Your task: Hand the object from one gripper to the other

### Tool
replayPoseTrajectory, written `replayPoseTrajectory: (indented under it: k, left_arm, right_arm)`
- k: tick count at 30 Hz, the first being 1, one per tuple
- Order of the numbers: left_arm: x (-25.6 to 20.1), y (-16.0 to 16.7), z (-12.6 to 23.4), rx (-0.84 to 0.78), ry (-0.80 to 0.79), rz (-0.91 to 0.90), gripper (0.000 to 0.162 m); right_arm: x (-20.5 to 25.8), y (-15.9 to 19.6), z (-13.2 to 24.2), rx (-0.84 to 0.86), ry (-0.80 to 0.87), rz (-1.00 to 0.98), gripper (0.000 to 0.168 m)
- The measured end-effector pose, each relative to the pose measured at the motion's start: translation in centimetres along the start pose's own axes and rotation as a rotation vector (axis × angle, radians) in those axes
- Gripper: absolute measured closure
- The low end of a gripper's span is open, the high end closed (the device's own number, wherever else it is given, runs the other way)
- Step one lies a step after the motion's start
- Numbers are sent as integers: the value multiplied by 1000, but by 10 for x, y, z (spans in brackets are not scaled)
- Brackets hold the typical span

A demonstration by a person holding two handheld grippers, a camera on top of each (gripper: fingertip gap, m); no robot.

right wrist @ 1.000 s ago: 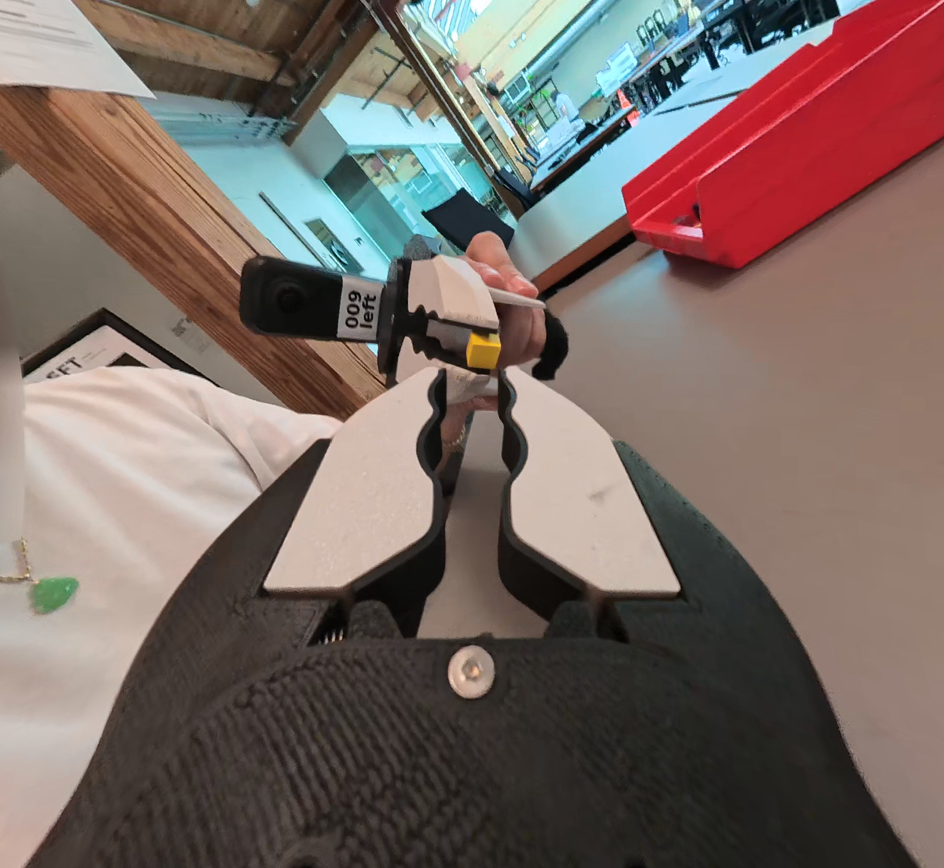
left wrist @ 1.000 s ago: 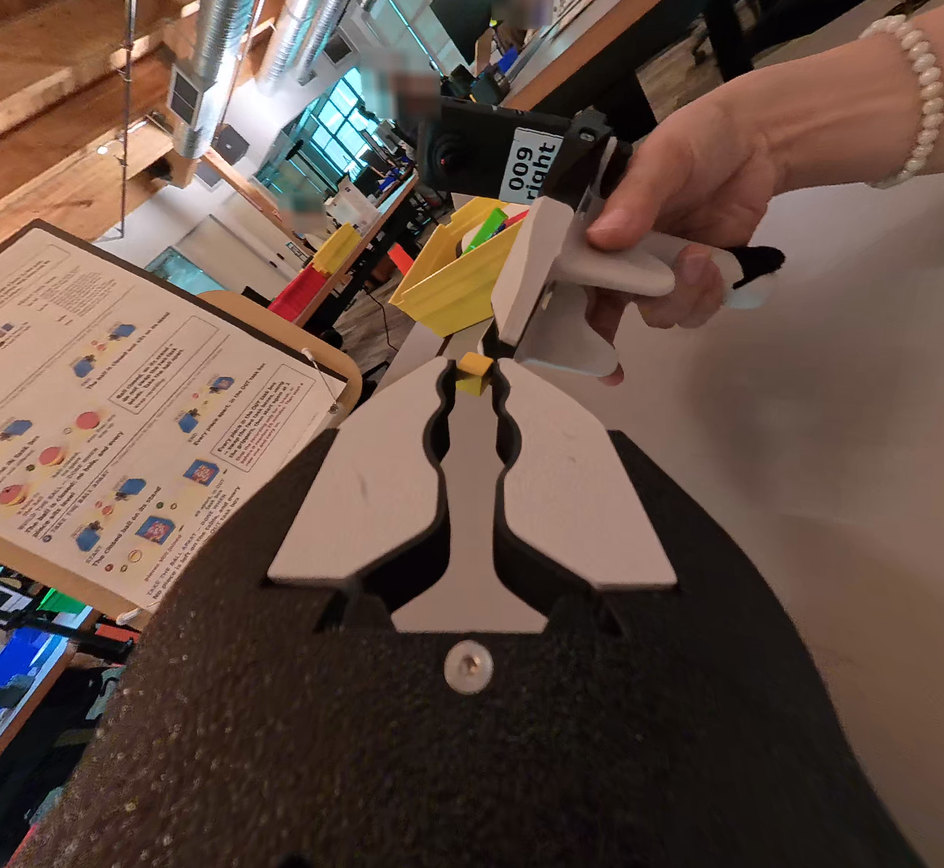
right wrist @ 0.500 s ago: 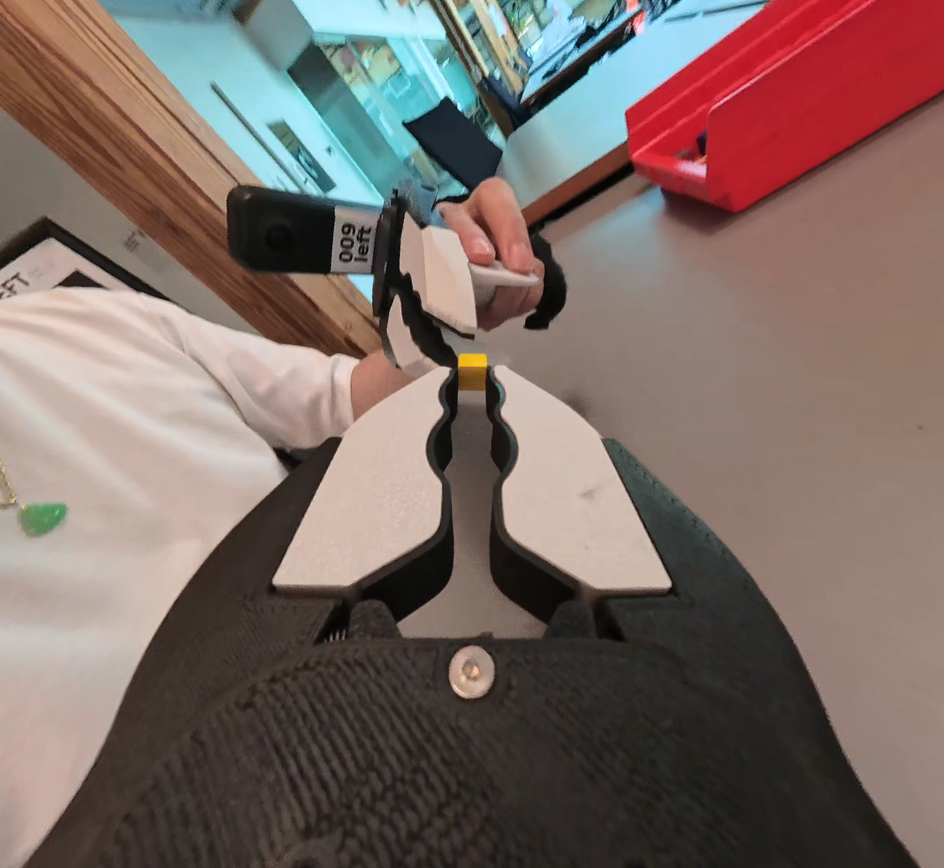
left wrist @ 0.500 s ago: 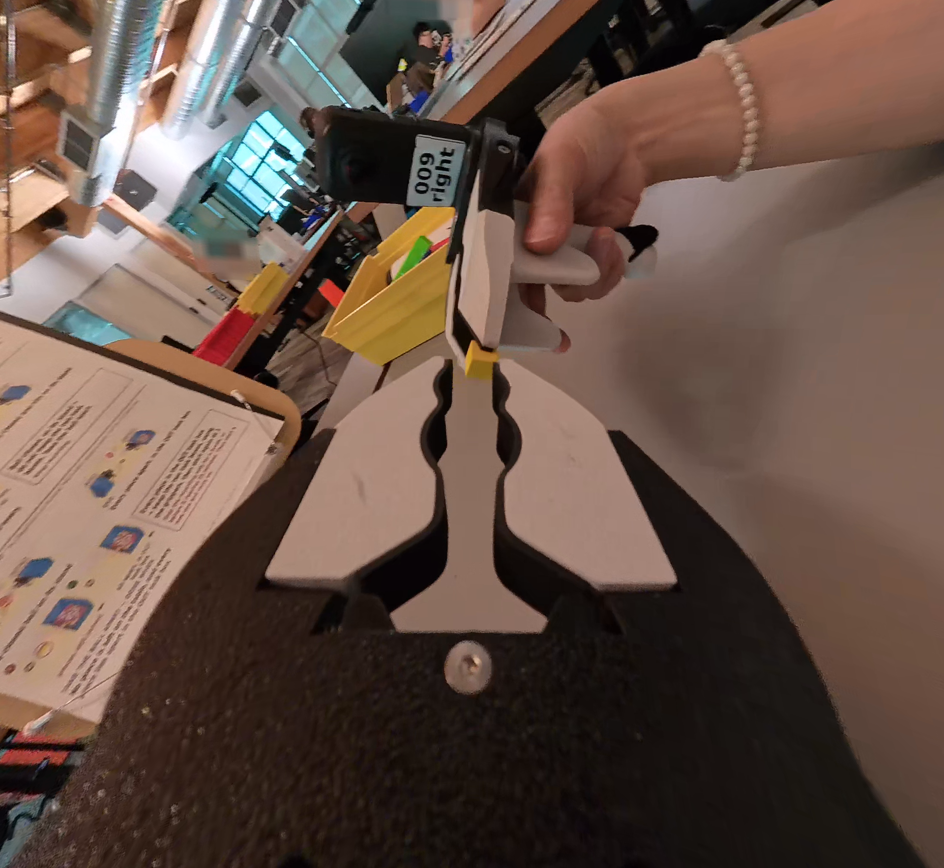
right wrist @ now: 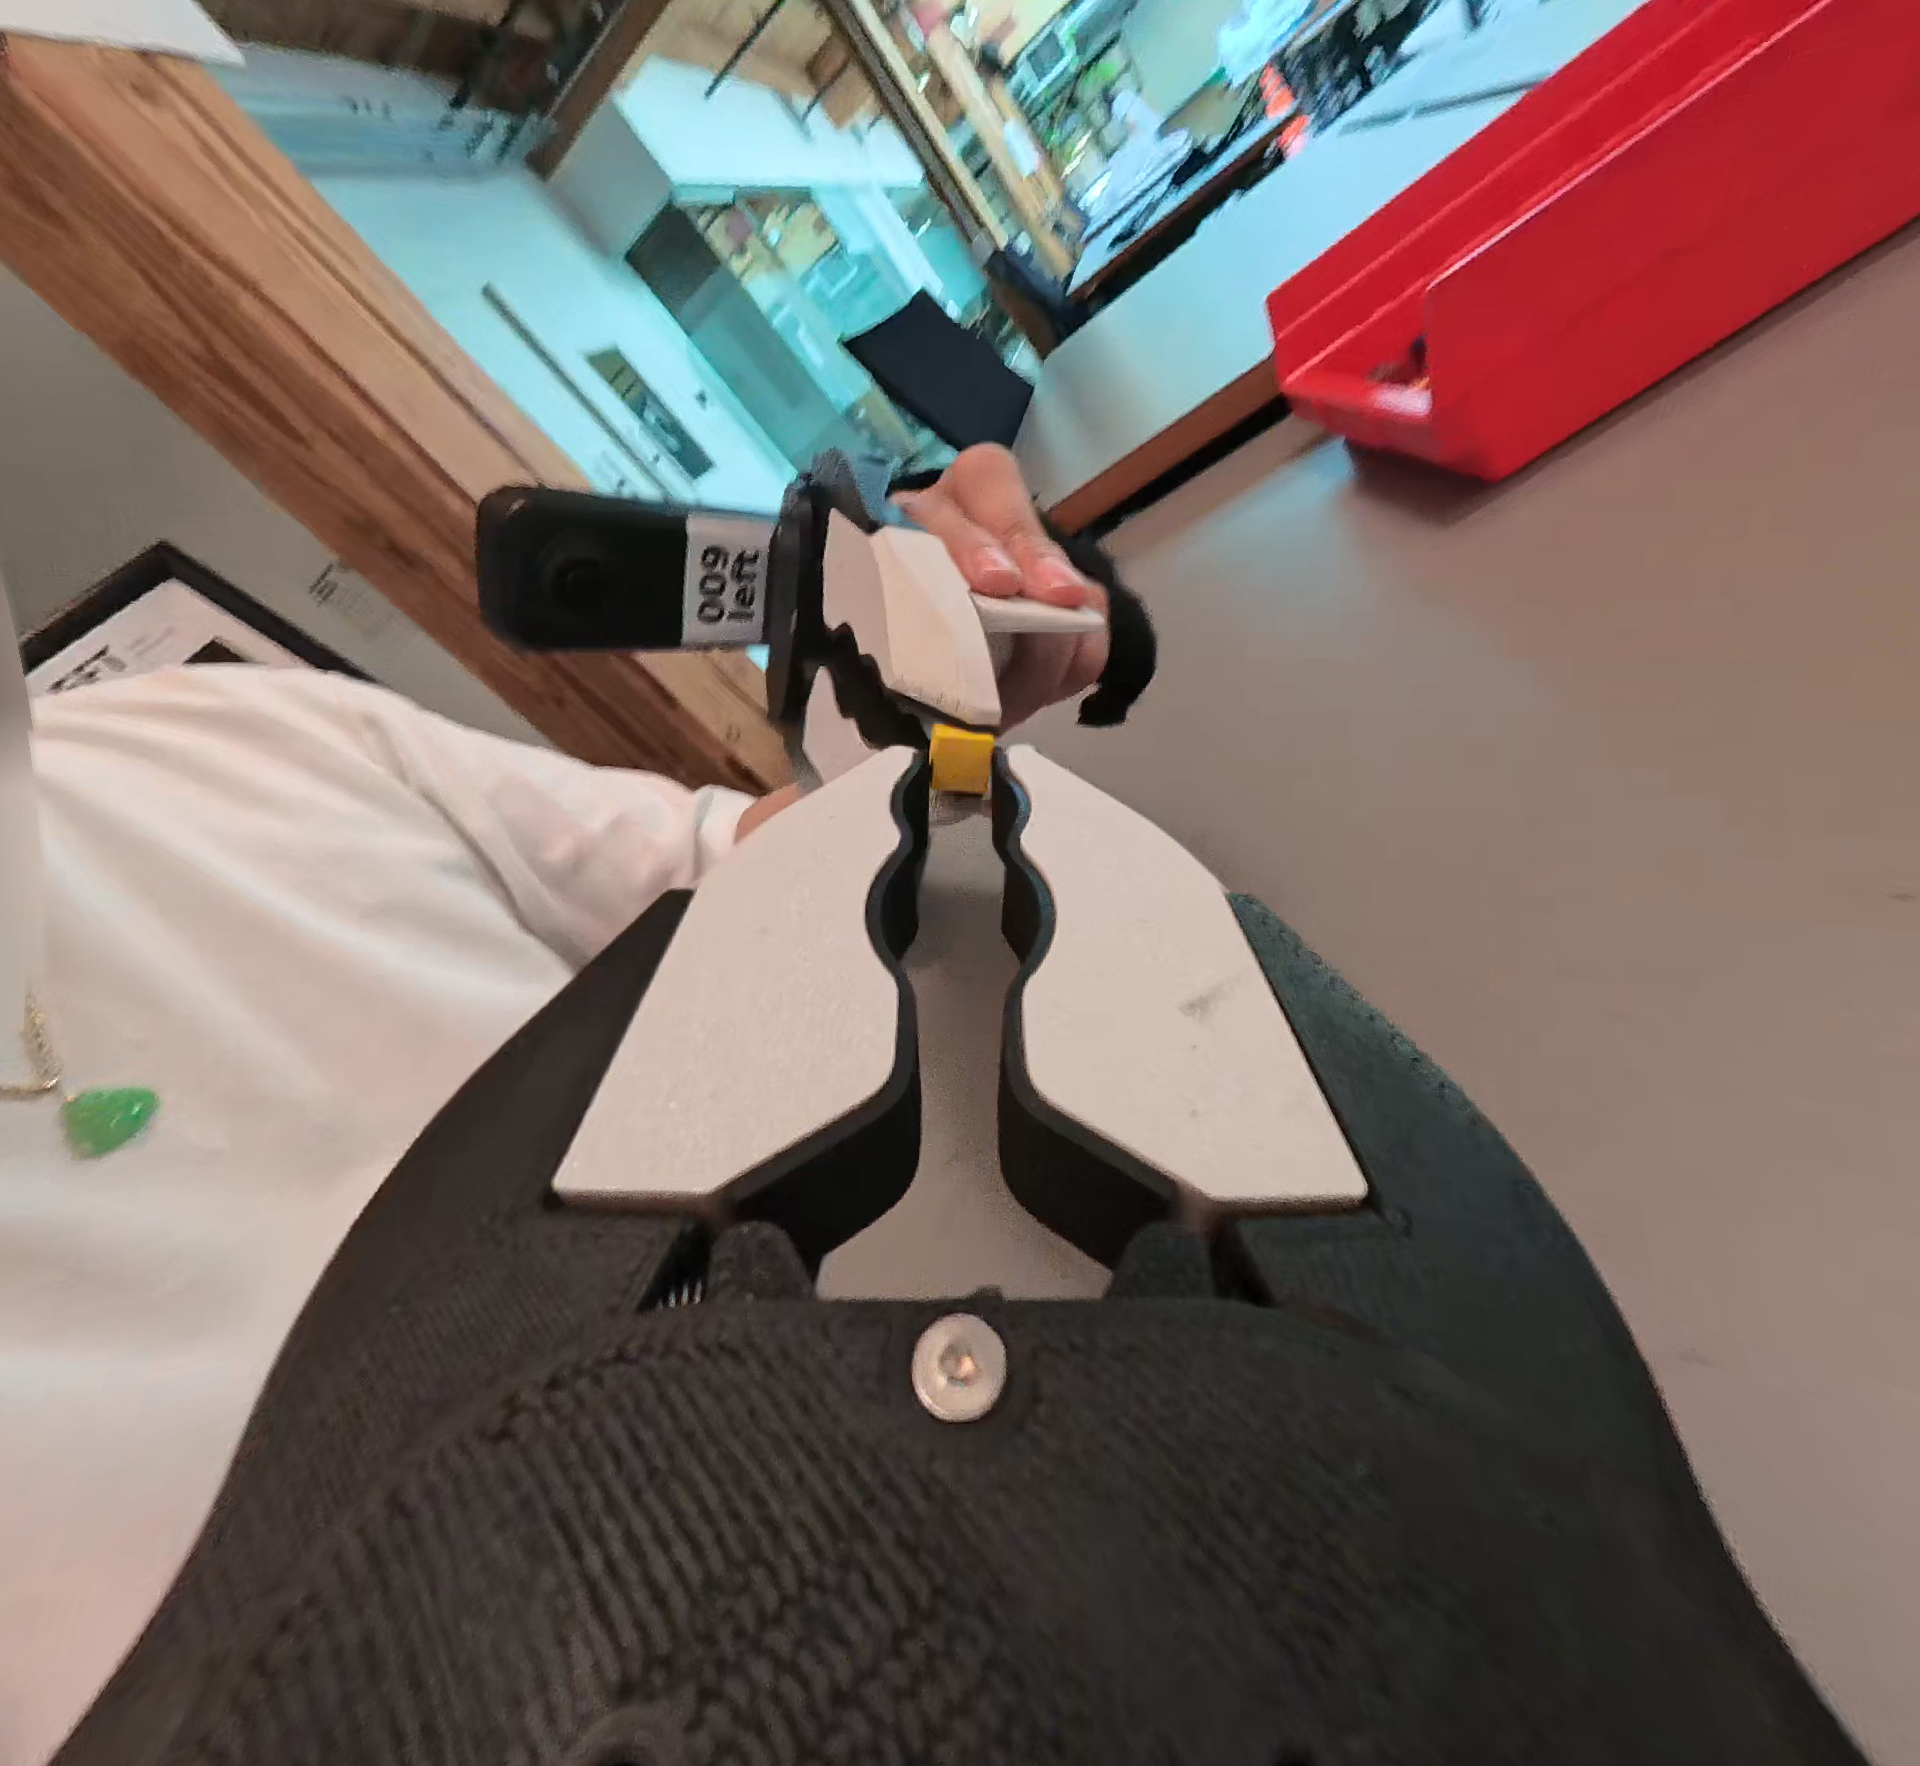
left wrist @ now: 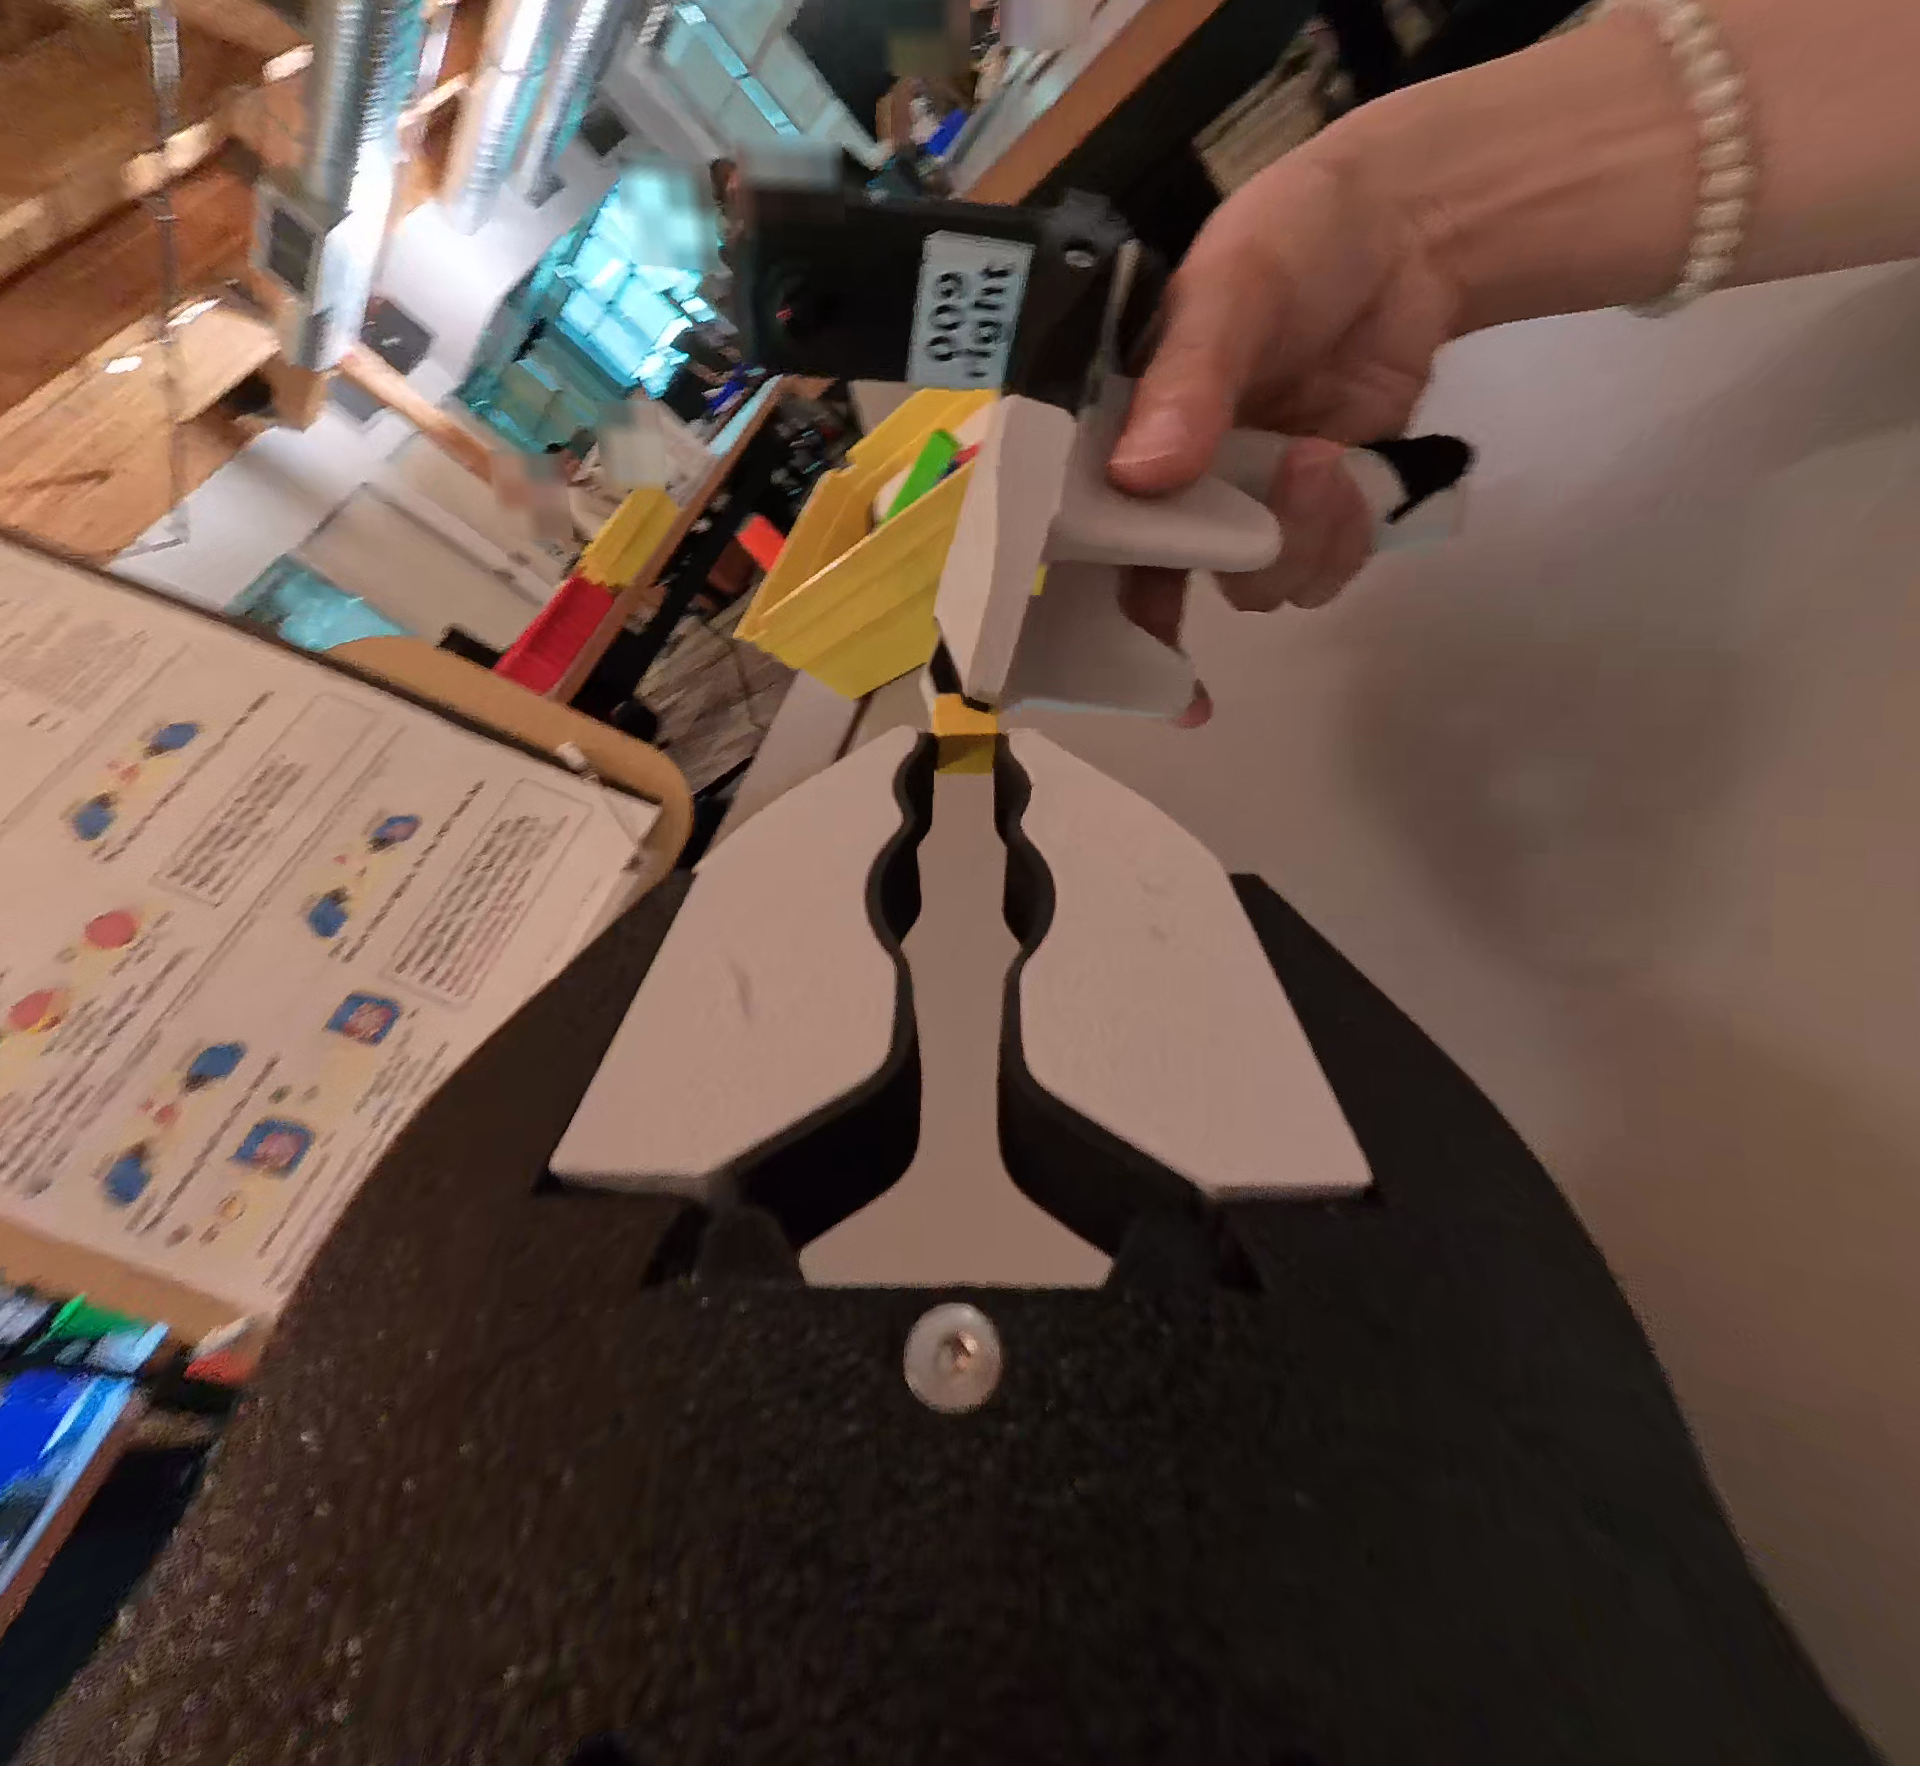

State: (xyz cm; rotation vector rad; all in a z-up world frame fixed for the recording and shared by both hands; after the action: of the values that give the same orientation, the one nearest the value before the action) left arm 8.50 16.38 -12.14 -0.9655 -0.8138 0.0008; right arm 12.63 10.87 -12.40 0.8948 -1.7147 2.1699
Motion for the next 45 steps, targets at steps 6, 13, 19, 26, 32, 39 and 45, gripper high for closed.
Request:
replayPoseTrajectory:
  k: [6,13,19,26,32,39,45]
  left_arm:
    - [15,1,-1,57,-225,-32,152]
    - [16,3,-5,70,-300,-35,152]
    - [19,1,-3,65,-373,-51,153]
    - [15,-2,-1,-7,-261,-36,150]
    - [16,0,-1,-69,-212,82,146]
    - [24,-1,11,-220,-105,369,131]
    - [25,14,10,-292,94,907,130]
  right_arm:
    - [-3,-12,-6,-154,61,-11,142]
    - [-7,-19,-8,-231,70,-41,158]
    - [-6,-18,-2,-211,68,-10,159]
    - [-1,-15,1,-151,111,175,159]
    - [3,-17,1,-192,287,522,159]
    - [1,-21,0,-222,519,860,159]
    - [2,-15,-10,-183,692,1175,159]
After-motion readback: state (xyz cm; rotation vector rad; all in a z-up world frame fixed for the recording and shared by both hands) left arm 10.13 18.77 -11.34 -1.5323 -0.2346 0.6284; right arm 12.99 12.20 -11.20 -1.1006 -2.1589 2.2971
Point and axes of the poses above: each gripper's, where its closed fingertips meet, z back along the fingers, y out of its underside, x = y × z across the jaws, the point moved 4 cm from there along z, back along the fingers, and after that the axes turned 15 degrees about y, right-handed, at the moved point
